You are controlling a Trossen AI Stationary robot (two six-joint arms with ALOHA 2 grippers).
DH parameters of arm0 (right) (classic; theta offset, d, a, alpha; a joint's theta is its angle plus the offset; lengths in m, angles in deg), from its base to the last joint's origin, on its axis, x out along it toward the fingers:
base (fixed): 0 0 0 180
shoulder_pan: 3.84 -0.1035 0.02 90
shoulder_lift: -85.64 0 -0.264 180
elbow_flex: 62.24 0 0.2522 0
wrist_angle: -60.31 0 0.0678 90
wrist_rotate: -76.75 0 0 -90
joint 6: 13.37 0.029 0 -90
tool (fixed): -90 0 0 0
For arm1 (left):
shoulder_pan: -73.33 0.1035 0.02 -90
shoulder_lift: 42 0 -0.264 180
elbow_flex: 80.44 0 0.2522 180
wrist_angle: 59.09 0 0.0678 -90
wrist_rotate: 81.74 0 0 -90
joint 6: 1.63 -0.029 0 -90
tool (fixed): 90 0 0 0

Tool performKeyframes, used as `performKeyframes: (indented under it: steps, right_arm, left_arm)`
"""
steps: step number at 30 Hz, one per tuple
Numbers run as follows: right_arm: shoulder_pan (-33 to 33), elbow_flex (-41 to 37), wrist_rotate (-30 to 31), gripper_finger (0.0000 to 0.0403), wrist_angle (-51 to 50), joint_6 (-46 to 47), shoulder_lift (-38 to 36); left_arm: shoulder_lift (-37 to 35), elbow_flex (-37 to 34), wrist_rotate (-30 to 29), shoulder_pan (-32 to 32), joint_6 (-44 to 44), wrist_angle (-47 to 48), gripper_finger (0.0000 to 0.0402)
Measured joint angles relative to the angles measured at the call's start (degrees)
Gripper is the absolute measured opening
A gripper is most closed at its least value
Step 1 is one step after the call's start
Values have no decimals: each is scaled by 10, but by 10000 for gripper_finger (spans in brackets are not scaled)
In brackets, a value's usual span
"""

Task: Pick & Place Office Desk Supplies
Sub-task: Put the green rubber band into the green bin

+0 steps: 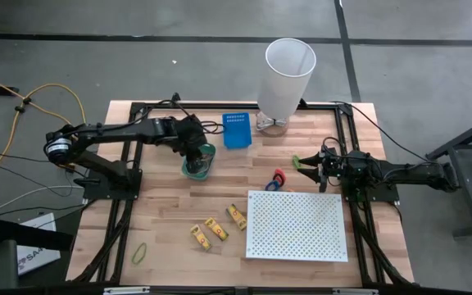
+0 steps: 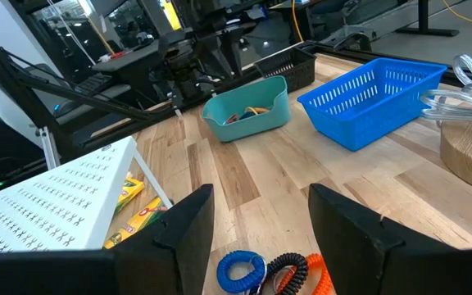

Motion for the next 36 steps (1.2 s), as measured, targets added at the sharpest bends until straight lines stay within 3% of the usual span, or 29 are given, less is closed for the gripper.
performKeyframes:
  steps: [6, 15, 36]
  right_arm:
    - [0, 0, 0, 188, 0, 0, 0]
    - [0, 0, 0, 188, 0, 0, 0]
    - [0, 0, 0, 188, 0, 0, 0]
  left_arm:
    - [-3, 0, 2, -56, 24, 21, 75]
    - [-3, 0, 2, -205, 116, 29, 74]
    - [-3, 0, -108, -535, 537, 57, 74]
